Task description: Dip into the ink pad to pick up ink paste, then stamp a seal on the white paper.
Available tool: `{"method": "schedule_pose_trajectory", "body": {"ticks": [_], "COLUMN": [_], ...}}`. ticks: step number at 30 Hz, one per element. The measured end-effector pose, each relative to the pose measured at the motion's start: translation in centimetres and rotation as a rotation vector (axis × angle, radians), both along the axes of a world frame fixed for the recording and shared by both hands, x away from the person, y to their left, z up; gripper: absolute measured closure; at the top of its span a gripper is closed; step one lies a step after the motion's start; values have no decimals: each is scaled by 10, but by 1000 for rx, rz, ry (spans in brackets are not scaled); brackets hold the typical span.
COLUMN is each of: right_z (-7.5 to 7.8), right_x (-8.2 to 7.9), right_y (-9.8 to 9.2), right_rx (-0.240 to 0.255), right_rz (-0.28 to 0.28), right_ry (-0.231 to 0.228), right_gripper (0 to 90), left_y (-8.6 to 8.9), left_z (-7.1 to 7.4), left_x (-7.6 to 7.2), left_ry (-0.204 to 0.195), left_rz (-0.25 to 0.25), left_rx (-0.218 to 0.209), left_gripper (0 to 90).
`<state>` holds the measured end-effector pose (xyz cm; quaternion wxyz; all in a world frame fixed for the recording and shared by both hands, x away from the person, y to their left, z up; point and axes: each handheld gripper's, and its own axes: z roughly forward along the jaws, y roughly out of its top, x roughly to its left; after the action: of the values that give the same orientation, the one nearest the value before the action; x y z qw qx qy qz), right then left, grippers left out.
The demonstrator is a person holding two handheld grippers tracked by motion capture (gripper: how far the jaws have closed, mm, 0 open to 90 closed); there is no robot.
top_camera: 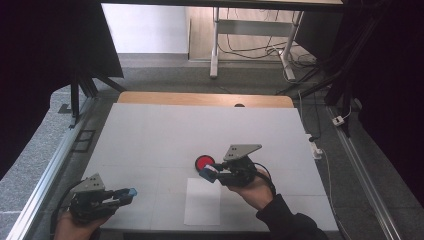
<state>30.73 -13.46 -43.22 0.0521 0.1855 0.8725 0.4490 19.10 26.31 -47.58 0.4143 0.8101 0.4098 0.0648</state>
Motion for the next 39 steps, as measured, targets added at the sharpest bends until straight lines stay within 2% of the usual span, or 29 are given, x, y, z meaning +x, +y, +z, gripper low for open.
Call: {"method": "schedule_pose_trajectory", "body": {"ticks": [12, 25, 39], "right_z": [-5, -22, -43], "right_x": [-6, -8, -7], "right_y": [-2, 9, 21], "right_rx": [-20, -104, -197], "right_rz": [18, 38, 66], "right_ry": [11, 27, 23], "right_gripper": [708, 709, 709], "left_y": [1, 0, 0], "left_z": [0, 0, 0], "left_x": [0, 0, 0], "left_ry": [-3, -2, -2], "left_rz": [2, 2, 1], "left_rx": [1, 2, 6], "left_gripper": [678, 678, 679]}}
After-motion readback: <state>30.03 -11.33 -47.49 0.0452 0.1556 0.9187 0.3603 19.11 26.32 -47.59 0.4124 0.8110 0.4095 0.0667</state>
